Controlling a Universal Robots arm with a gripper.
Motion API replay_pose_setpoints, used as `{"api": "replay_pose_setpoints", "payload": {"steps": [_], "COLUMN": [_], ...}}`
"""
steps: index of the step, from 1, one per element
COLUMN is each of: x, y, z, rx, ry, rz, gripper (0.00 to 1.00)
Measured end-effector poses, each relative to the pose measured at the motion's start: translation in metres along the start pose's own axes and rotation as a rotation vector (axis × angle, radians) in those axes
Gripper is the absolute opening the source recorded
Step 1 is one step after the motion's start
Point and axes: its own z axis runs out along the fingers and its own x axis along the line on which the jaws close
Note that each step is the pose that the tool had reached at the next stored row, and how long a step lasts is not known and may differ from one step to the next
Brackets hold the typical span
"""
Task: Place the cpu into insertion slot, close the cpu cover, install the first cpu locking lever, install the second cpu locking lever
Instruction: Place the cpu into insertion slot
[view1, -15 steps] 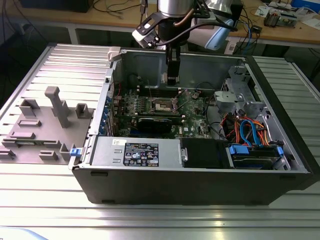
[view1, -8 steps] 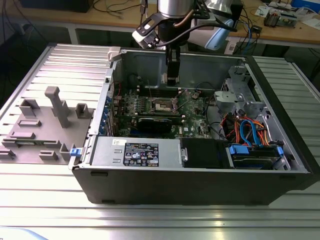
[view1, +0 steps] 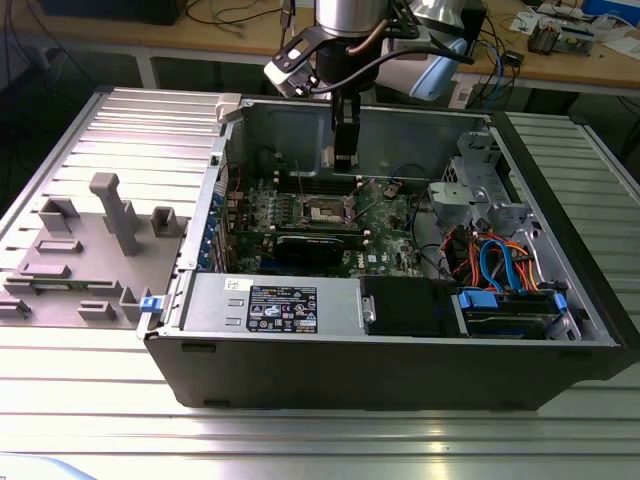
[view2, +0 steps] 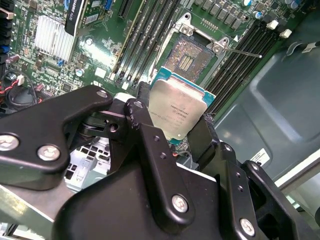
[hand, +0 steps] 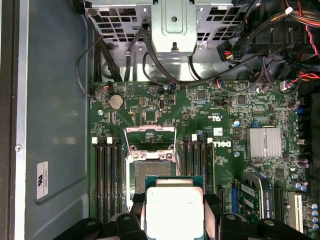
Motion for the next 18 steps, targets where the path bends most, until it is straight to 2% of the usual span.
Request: {"api": "replay_pose_setpoints", "payload": {"steps": [14, 18], "x": [0.0002, 0.0002], "y": [-0.0011, -0.0034], "z": [0.0039, 0.0058], "rx": [0.0001, 0.0014], "ry": [-0.0001, -0.0002], "rz": [0.004, 0.004], "gripper": [0.54, 0.54]}}
